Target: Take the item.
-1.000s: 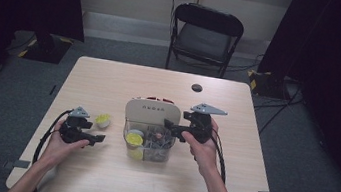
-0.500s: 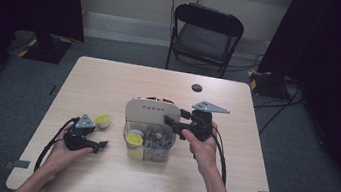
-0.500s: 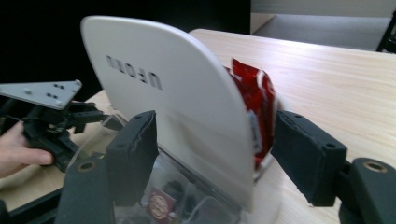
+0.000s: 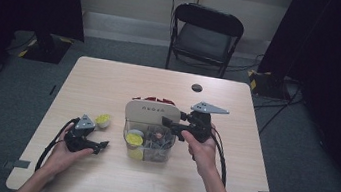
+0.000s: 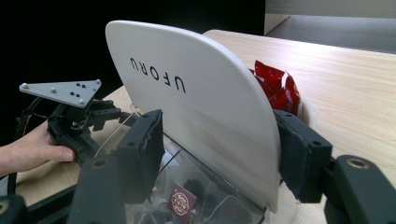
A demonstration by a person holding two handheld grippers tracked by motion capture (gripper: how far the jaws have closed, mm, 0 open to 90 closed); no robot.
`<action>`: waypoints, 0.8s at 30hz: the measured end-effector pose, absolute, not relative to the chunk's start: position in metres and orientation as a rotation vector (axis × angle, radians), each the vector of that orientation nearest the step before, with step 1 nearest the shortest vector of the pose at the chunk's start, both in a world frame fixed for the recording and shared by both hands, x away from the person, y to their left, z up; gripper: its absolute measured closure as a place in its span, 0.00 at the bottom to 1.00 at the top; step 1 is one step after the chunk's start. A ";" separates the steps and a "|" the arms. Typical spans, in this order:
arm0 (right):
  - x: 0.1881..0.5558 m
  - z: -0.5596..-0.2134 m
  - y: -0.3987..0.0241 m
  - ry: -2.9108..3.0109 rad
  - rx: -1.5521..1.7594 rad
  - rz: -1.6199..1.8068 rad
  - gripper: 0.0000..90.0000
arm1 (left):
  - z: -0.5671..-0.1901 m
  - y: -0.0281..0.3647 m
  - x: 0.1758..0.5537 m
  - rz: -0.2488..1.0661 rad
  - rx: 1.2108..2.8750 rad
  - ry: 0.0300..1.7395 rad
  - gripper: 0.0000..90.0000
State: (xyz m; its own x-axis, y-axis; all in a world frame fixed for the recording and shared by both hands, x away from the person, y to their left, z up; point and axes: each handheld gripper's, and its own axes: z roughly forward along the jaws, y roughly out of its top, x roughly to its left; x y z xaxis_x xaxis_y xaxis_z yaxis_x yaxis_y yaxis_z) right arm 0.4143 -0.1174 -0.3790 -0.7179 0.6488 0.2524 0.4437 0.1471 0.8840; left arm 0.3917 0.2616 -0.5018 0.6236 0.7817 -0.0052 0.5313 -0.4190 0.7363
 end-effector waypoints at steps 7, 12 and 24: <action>0.411 -0.378 -0.118 2.246 1.068 1.608 0.39 | -0.502 0.261 0.392 0.441 2.119 1.026 0.16; 0.406 -0.378 -0.118 2.255 1.064 1.611 0.39 | -0.502 0.261 0.392 0.442 2.118 1.026 0.16; 0.400 -0.380 -0.118 2.288 1.047 1.604 0.39 | -0.502 0.261 0.392 0.443 2.119 1.026 0.16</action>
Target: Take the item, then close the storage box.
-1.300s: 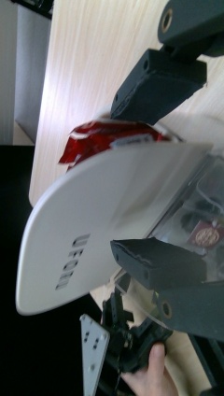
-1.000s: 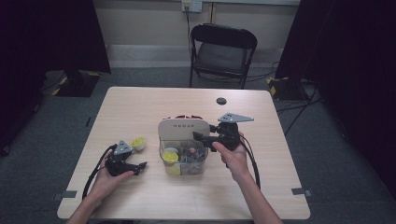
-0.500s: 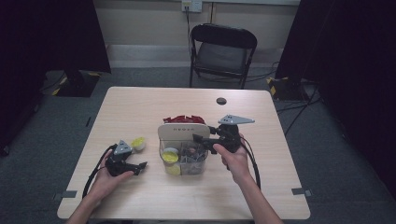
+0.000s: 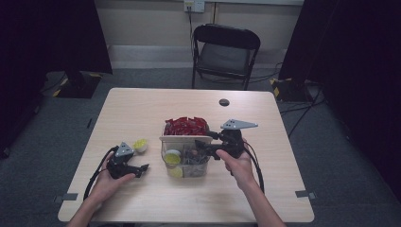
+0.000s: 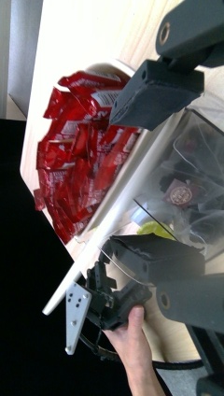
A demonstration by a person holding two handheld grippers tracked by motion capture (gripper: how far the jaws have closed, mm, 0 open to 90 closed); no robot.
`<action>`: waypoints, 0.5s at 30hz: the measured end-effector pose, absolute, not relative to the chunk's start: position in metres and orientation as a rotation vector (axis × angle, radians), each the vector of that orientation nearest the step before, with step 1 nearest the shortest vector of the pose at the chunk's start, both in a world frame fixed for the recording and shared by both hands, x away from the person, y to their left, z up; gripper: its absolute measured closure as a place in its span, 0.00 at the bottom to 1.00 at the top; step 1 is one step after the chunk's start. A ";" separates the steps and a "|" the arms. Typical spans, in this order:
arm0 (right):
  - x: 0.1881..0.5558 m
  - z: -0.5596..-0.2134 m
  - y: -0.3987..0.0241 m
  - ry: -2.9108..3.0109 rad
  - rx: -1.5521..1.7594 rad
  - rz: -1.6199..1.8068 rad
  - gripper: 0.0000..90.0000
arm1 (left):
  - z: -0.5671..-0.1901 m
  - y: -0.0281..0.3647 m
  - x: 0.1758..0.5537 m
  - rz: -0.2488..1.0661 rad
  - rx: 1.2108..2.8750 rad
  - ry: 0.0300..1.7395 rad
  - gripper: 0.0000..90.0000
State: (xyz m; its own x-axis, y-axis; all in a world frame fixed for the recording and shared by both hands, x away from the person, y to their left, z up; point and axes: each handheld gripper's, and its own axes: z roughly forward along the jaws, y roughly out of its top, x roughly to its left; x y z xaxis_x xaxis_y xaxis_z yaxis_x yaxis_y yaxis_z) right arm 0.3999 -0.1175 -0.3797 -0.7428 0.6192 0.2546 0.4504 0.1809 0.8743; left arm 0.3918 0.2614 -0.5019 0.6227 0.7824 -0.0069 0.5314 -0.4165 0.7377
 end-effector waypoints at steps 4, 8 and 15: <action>0.397 -0.380 -0.116 2.293 1.040 1.592 0.38 | -0.502 0.261 0.392 0.441 2.118 1.026 0.16; 0.395 -0.380 -0.117 2.293 1.040 1.591 0.37 | -0.502 0.261 0.392 0.441 2.119 1.026 0.16; 0.391 -0.380 -0.118 2.280 1.050 1.595 0.33 | -0.502 0.262 0.392 0.444 2.120 1.022 0.16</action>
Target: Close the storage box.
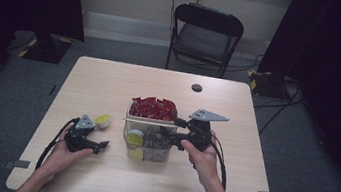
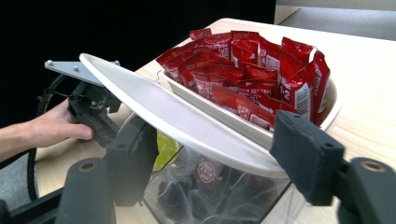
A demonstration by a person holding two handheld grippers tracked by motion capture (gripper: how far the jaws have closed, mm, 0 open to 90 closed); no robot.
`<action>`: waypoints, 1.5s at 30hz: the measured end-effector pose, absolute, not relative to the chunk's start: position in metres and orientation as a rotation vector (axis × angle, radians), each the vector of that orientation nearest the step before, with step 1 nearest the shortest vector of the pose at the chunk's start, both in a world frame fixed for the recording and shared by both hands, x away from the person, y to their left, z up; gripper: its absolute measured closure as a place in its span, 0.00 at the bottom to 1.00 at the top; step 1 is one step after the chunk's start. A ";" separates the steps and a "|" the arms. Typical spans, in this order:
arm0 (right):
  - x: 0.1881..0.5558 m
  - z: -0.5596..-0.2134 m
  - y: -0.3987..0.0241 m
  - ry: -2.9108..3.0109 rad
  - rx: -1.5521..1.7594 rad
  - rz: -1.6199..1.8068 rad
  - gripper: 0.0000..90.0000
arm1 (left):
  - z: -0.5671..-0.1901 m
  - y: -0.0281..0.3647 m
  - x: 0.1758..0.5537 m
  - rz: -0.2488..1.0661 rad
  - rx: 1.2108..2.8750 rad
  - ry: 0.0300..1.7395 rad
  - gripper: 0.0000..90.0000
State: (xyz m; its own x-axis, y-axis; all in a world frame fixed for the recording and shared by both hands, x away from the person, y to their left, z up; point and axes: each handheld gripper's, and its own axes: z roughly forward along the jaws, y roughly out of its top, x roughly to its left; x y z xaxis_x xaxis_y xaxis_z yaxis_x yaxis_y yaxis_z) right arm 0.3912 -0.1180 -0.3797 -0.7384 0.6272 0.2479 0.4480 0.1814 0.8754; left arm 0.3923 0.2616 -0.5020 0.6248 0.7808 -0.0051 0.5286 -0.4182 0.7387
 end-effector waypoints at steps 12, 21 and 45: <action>0.383 -0.381 -0.118 2.265 1.048 1.548 0.30 | -0.502 0.262 0.393 0.439 2.123 1.019 0.16; 0.379 -0.380 -0.128 2.226 1.090 1.536 0.17 | -0.502 0.262 0.395 0.444 2.133 1.009 0.16; 0.364 -0.412 -0.130 2.271 1.122 1.457 0.17 | -0.502 0.262 0.395 0.443 2.129 1.011 0.16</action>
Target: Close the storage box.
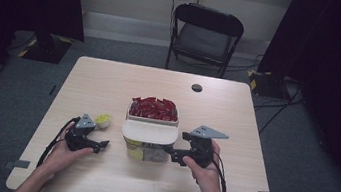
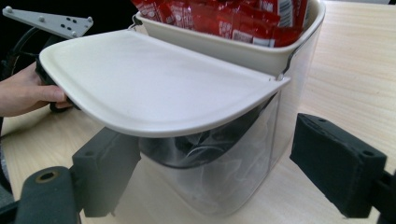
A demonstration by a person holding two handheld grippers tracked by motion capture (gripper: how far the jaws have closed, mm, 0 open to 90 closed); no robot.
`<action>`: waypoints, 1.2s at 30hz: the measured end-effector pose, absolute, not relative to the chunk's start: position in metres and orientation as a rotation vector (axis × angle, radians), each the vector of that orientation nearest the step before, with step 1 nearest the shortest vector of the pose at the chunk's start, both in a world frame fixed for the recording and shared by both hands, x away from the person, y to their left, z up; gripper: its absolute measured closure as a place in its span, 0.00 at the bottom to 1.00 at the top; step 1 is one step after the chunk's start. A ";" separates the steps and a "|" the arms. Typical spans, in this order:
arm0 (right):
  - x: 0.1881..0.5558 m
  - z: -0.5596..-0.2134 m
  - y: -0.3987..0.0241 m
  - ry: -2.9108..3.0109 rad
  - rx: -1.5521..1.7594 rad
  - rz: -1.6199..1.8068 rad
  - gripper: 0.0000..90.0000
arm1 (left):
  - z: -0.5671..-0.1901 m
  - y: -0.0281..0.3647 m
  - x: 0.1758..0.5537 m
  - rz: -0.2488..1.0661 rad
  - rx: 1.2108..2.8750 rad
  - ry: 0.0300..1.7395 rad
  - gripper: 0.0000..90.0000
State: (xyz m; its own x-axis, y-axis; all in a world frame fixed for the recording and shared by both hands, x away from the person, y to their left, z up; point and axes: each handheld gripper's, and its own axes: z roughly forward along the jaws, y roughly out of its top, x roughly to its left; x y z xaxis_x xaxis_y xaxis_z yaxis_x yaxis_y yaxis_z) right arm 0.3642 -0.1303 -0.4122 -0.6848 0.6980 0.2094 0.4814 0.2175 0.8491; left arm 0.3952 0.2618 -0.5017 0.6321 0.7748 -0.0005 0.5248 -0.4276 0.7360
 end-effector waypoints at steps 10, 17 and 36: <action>0.360 -0.420 -0.136 2.284 1.133 1.432 0.17 | -0.502 0.262 0.395 0.443 2.129 1.011 0.16; 0.358 -0.427 -0.135 2.304 1.123 1.406 0.17 | -0.502 0.262 0.395 0.443 2.129 1.011 0.16; 0.357 -0.440 -0.140 2.310 1.155 1.344 0.18 | -0.502 0.262 0.395 0.443 2.129 1.011 0.16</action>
State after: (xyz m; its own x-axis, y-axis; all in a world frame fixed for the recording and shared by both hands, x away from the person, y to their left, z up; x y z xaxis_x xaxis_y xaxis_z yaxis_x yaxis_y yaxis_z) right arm 0.3574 -0.1401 -0.4396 -0.6631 0.7264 0.1804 0.5158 0.2689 0.8134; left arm 0.3953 0.2618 -0.5017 0.6323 0.7747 -0.0003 0.5247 -0.4279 0.7359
